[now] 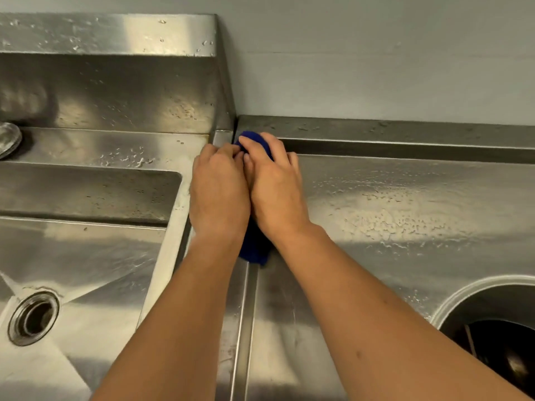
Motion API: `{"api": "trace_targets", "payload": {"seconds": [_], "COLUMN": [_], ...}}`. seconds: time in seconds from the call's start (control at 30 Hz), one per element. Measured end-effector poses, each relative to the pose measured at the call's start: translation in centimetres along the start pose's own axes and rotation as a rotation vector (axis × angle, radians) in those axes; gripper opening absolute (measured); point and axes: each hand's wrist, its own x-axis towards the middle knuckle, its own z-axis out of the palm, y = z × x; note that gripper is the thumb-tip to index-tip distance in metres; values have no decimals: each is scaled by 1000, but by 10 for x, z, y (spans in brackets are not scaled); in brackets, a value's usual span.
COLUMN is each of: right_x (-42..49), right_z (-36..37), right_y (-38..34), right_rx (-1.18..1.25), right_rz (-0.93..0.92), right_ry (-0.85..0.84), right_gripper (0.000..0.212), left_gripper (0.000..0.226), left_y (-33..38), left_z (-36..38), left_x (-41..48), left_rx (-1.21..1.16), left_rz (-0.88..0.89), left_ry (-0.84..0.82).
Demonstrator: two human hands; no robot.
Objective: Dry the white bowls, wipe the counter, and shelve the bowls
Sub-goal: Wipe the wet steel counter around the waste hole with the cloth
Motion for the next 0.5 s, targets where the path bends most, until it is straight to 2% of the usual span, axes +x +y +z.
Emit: {"api": "trace_targets", "payload": {"seconds": [0.13,0.27,0.4,0.5], "right_x": [8,32,28,11], "right_z": [-10,-25,-51,-71], "right_y": [2,19,45,71], "right_rx": [-32,-183,-183,-202], "right_rz": [-29,-45,-10,32], "right_ry": [-59,-141,-120,-81], "right_gripper": [45,47,50,52], "left_gripper": [30,30,31,30], "left_y": [10,26,57,77], "left_z": [1,15,35,57], "left_x": [6,21,15,-9], "left_rx": [-25,-17,-17,-112], "left_rz": [6,25,64,73], "left_ry": [9,-57,-108,-141]}}
